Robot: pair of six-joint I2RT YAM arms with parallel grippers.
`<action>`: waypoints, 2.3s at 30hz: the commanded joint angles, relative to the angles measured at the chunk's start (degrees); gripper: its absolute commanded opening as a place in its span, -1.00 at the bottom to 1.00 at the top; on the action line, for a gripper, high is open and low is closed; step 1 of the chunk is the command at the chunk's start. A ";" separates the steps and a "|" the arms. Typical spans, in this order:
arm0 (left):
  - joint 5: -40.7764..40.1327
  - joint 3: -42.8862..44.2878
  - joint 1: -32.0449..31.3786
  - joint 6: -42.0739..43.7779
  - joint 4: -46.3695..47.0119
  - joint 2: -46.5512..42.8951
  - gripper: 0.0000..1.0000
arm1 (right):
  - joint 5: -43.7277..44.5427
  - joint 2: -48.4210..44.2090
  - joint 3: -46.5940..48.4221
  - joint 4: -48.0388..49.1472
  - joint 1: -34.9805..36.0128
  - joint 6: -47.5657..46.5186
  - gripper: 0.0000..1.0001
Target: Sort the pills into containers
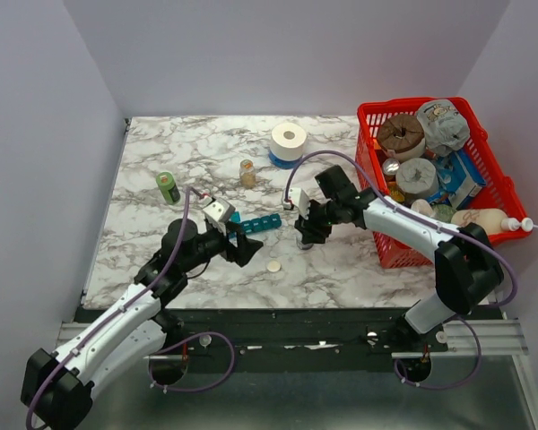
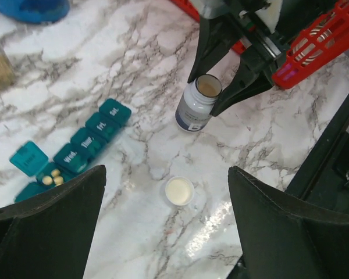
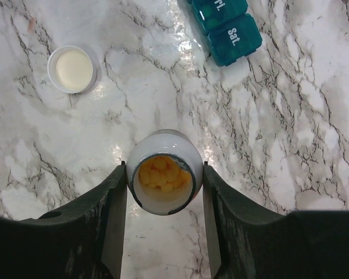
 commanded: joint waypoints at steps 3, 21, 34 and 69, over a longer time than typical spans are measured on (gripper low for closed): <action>-3.96 -0.45 0.14 -15.56 0.16 3.84 0.80 | 0.45 -0.46 -2.32 4.25 -0.20 1.39 -0.29; -19.24 0.94 -5.65 -34.90 -3.23 23.96 0.26 | -1.40 -5.72 -2.42 4.52 -0.63 1.39 1.00; -31.99 18.52 -16.82 -30.52 -22.41 42.16 -0.01 | -18.01 -7.58 6.73 -4.09 -6.17 7.28 0.99; -1.78 -3.51 -4.09 -35.68 30.76 15.37 -1.00 | -40.07 -12.25 11.21 -4.09 -7.05 -4.05 1.00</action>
